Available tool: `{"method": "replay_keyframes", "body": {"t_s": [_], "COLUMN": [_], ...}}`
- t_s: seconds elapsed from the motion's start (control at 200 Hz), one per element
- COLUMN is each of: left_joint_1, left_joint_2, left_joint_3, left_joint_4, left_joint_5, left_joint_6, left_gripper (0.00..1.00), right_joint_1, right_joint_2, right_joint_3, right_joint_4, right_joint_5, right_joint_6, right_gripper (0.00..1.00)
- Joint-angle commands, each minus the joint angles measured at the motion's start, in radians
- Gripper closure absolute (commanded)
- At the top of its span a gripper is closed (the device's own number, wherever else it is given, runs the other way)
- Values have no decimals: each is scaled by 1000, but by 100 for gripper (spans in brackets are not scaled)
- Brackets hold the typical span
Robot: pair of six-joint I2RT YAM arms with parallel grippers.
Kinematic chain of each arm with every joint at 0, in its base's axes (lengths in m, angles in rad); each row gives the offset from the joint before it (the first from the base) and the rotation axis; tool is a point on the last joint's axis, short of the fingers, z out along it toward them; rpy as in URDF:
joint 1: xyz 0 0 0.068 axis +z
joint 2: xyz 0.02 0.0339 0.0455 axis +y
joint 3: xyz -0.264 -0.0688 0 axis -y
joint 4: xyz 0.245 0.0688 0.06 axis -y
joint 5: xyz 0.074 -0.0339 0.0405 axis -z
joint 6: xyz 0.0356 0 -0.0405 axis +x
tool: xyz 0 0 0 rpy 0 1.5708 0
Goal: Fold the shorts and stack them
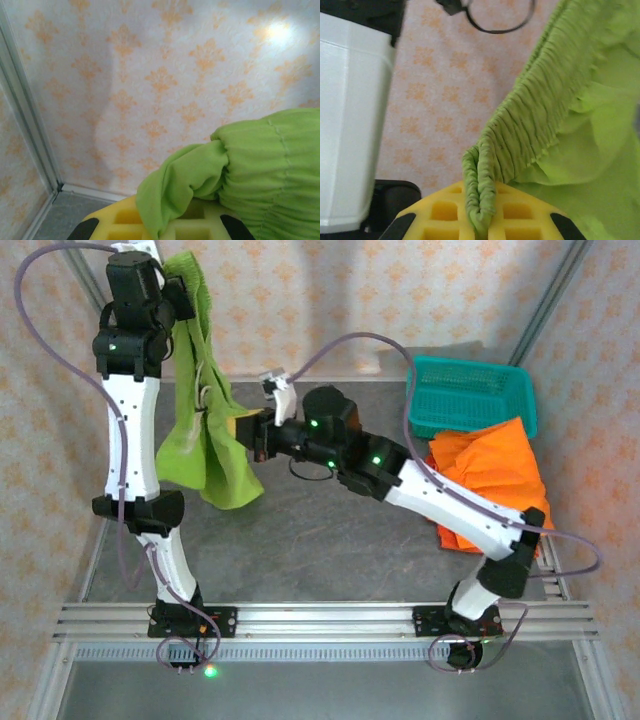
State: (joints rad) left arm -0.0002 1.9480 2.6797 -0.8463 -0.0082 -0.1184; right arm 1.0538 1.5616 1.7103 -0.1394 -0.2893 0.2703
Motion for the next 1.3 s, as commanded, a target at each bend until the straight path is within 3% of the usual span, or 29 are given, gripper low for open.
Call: {"method": "replay_keyframes", "body": {"t_s": [0.0, 0.15, 0.38, 0.535, 0.58, 0.646, 0.716, 0.831, 0.946, 1.171, 1.296], "left_joint_1": [6, -48, -251, -334, -342, -346, -350, -355, -374, -475, -548], "left_joint_2": [2, 72, 266, 399, 409, 403, 383, 282, 111, -152, -203], "left_joint_3": [24, 26, 27, 29, 30, 25, 15, -118, -435, -922, -1084], "left_joint_4": [165, 189, 109, 67, 58, 35, -16, -87, -26, 54, 35], "left_joint_5": [30, 147, 150, 175, 204, 236, 258, 271, 260, 124, 70], "left_joint_6": [-28, -48, 85, 63, 35, 5, 13, 62, 100, 129, 121], "left_gripper": [100, 100, 92, 63, 57, 40, 36, 35, 33, 30, 32], "right_joint_1": [26, -4, -77, -98, -105, -123, -151, -190, -229, -346, -428], "right_joint_2": [-178, -314, -429, -478, -495, -518, -538, -572, -595, -578, -553], "right_joint_3": [-143, -337, -609, -796, -852, -921, -976, -997, -964, -853, -784], "right_joint_4": [113, 8, -311, -487, -512, -538, -554, -595, -614, -606, -577], "right_joint_5": [116, 391, 646, 744, 752, 754, 731, 705, 691, 584, 494], "right_joint_6": [26, 99, 491, 697, 736, 774, 782, 747, 642, 438, 343], "right_gripper": [100, 100, 100, 100, 92, 72, 45, 28, 15, 1, 0]}}
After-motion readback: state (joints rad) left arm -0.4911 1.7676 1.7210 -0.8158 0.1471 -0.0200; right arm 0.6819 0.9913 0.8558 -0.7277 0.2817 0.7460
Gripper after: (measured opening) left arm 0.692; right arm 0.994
